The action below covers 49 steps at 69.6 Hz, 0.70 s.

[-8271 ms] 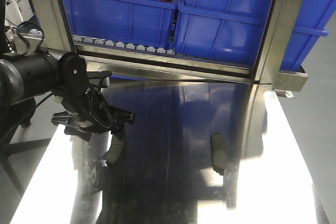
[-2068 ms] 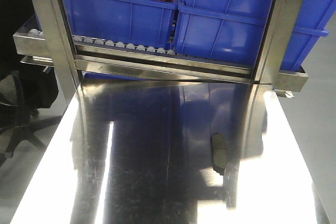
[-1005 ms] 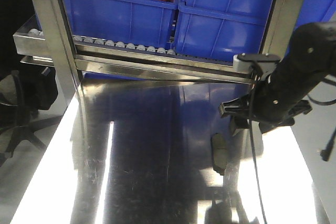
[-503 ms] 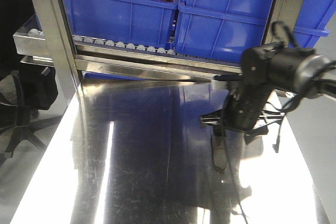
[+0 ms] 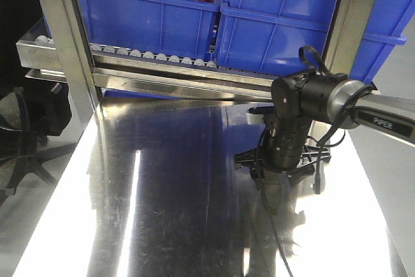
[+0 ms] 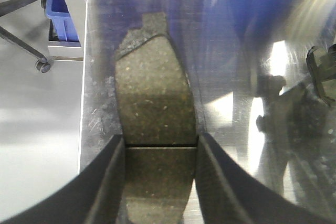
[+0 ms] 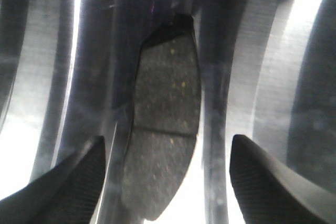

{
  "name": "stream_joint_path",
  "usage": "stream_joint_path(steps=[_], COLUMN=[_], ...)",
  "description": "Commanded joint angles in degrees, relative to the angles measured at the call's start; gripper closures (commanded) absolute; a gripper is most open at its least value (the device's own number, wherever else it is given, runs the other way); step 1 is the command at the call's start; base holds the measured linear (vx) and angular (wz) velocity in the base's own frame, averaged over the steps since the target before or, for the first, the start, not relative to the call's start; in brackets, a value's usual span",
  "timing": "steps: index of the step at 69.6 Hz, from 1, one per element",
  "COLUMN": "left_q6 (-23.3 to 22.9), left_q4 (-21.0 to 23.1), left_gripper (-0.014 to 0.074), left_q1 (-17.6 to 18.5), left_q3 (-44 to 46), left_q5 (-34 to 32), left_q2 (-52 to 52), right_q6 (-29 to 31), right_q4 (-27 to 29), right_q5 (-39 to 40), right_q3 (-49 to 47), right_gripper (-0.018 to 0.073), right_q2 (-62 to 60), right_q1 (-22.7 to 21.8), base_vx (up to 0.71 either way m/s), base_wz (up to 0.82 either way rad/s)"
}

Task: Move and align brake pads A on conveyor
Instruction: 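Close the right gripper on the brake pad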

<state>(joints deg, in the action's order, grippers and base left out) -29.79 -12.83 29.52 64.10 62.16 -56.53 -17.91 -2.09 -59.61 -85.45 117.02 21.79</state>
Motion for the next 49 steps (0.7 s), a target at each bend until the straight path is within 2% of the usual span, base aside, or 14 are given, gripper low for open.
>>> stream_joint_path(steps=[1,35,42,49], left_q6=[-0.50,-0.50,-0.50,-0.50], left_q4=[-1.15,-1.15,-1.15,-1.15], left_gripper=[0.0602,0.0602,0.0602,0.0602], left_q1=[0.22,0.22,0.22,0.22], left_q3=[1.35,1.35,1.35,1.35], left_q5=[-3.79,-3.79,-3.79,-3.79], left_q2=[0.85,0.85,0.85,0.85], right_q6=[-0.25,-0.25,-0.25,-0.20], right_q4=[-0.80,-0.61,-0.75,-0.97], right_q5=[2.09,4.52,4.72,4.72], right_q3=[-1.67,-1.67,-1.67,-1.54], right_gripper=[0.0082,0.0096,0.0162,0.0333], right_q2=[-2.12,-0.97,-0.89,-0.23], right_q1=[-0.18,-0.31,-0.31,-0.31], base_vx=[0.00,0.00,0.00,0.00], base_wz=[0.00,0.00,0.00,0.00])
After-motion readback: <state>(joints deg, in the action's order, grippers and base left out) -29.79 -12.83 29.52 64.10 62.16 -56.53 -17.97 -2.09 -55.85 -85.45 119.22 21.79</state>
